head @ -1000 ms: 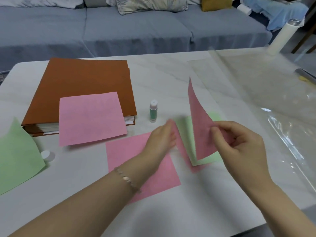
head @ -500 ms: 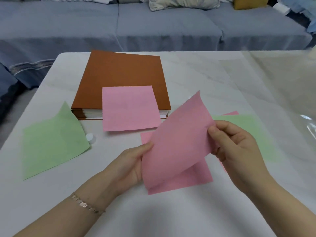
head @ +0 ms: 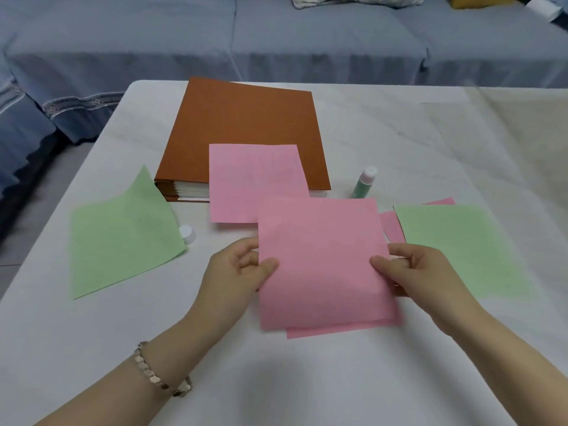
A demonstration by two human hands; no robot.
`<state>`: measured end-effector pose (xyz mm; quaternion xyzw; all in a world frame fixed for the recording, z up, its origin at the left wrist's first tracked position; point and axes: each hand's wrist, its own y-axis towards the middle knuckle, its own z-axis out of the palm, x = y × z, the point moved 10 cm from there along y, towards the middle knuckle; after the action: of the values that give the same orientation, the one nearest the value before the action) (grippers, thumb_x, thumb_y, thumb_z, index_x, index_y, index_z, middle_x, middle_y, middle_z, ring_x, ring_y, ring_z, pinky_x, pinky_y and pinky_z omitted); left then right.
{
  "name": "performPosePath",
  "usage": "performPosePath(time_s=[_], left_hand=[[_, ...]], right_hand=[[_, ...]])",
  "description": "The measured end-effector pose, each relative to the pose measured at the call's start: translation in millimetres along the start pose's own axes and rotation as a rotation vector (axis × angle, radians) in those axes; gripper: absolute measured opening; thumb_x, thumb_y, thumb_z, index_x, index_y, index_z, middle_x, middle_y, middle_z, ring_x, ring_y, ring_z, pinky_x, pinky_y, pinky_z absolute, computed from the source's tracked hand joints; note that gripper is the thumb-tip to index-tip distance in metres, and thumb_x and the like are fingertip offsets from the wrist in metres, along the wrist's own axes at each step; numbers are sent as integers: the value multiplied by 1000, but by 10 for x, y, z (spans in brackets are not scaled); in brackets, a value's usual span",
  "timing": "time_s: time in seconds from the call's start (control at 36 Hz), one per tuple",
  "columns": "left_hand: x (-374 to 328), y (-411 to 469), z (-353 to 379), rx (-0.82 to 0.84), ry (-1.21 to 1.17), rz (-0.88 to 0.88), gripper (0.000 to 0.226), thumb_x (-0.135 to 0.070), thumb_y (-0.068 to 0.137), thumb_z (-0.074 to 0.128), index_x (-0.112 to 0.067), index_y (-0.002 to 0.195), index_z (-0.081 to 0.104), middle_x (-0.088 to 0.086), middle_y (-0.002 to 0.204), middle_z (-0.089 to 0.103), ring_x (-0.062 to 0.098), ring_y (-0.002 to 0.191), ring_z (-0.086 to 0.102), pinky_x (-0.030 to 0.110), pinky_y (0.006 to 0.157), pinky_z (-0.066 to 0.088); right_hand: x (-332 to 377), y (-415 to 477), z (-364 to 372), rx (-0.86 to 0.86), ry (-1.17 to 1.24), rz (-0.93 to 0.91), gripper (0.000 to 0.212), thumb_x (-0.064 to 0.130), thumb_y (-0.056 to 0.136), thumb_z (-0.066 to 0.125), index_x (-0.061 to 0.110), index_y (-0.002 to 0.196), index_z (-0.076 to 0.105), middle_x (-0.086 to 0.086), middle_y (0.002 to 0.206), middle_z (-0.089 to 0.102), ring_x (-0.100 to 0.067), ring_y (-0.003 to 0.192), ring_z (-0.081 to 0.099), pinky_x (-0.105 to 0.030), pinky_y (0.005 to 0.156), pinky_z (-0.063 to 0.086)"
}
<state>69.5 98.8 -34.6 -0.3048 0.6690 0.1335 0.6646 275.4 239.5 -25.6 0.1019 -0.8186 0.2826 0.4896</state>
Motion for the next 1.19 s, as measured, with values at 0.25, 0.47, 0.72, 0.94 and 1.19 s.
performPosePath(time_s=[0.25,0.47,0.72,0.94,1.19], left_hand=[[86,-1,309,83,935,353,37,-27,96,47,-13,129,56,-2,136,52,15,124,49,14,101,26],[339,12,403,158,1242,455,48,-43,83,39,-16,106,70,0,120,65,20,113,60,31,95,32],[391,-117,312,208,1174,531,50,-43,84,42,-14,116,65,1,125,62,22,118,56,31,99,26],[500,-100,167,224,896,502,42,-39,91,38,-22,125,58,-10,133,54,10,130,40,30,107,23],[411,-127,50,84,764,517,47,-35,83,47,-14,125,56,1,123,60,8,119,43,20,105,21]], right_hand=[[-589,81,-342,-48,112,186,19,9,85,62,0,101,67,-10,80,73,-21,66,64,-27,65,50],[-519,106,-485,-150,-192,22,15,9,85,64,15,98,67,8,56,67,-1,43,55,-20,49,43],[-548,12,-194,-21,171,94,12,10,85,62,12,83,74,-16,79,65,-20,71,58,-29,65,46],[-563,-97,54,-15,197,98,12,8,85,62,15,81,72,-15,69,66,-16,57,62,-21,52,51],[-474,-132,3,-73,161,51,14,6,84,62,18,84,70,0,57,68,-9,50,59,-14,49,48]])
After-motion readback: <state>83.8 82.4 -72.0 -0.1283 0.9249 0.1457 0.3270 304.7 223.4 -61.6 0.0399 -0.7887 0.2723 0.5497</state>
